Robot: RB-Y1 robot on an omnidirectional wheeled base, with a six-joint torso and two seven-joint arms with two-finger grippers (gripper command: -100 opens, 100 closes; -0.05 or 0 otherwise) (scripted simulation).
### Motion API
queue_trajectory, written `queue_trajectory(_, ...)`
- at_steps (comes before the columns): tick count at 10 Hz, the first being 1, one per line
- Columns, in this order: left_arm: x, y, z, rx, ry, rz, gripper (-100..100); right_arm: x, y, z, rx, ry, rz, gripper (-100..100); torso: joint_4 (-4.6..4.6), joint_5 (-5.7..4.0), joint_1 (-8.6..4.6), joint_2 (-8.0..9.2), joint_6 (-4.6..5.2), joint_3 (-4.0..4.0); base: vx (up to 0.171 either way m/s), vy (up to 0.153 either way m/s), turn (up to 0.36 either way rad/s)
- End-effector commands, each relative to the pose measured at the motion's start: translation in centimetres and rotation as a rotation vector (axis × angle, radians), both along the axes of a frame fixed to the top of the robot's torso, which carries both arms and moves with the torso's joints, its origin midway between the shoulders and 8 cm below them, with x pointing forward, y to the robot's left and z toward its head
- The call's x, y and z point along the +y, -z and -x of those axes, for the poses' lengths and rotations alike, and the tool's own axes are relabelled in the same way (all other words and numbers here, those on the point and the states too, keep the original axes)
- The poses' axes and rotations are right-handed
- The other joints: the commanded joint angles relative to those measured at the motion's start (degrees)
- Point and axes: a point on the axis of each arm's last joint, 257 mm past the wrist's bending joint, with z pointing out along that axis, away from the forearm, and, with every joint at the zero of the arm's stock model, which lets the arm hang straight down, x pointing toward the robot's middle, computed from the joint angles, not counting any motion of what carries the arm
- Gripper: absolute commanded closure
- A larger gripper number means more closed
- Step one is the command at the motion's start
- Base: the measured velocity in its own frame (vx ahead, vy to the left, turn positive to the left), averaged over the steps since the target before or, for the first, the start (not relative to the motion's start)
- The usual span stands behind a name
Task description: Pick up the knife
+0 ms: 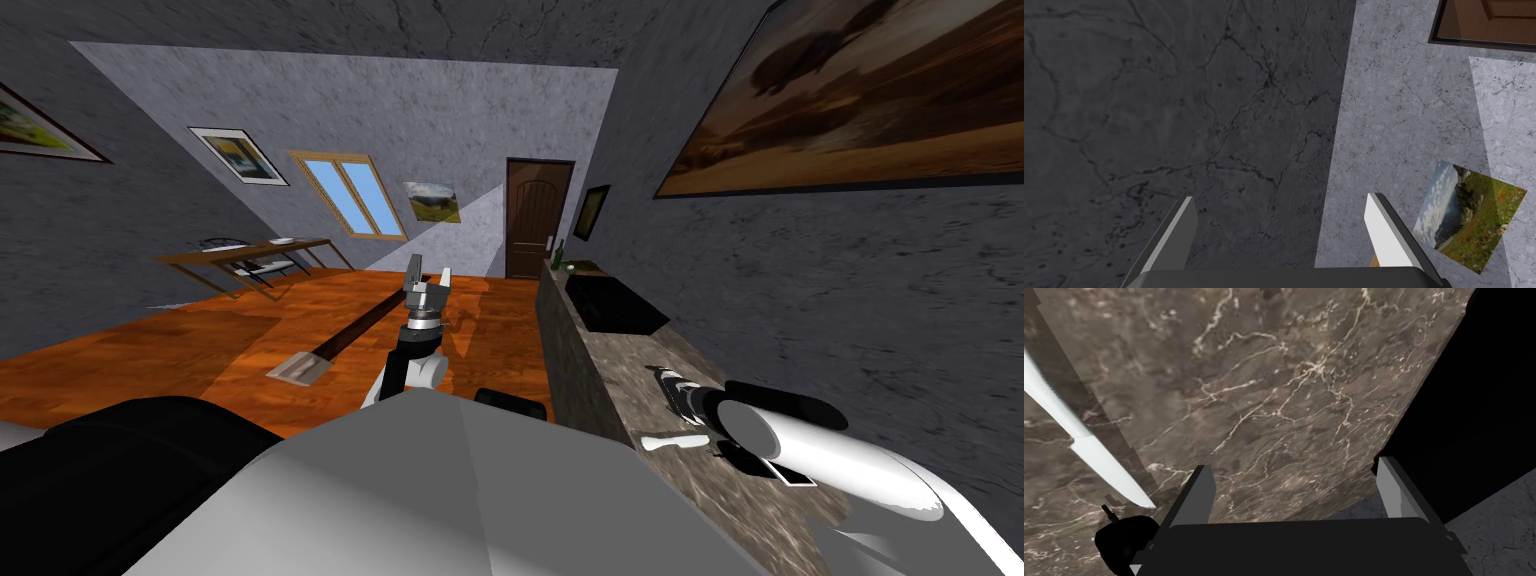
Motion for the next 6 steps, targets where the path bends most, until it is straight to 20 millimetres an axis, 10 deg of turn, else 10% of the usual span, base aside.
queue_trajectory(1, 0.0, 0.0, 0.0, 0.000, 0.000, 0.000, 0, 0.3, 1.3, 1.3, 0.064, 0.002, -0.023, -100, 0.00, 0.00, 0.00, 0.00, 0.00, 0.00, 0.016, -0.041, -0.020)
queue_trajectory(6, 0.0, 0.0, 0.0, 0.000, 0.000, 0.000, 0, 0.7, 3.6, 4.6, 0.210, 0.008, -0.069, -100, 0.00, 0.00, -0.01, 0.00, 0.00, 0.00, 0.010, -0.034, -0.010)
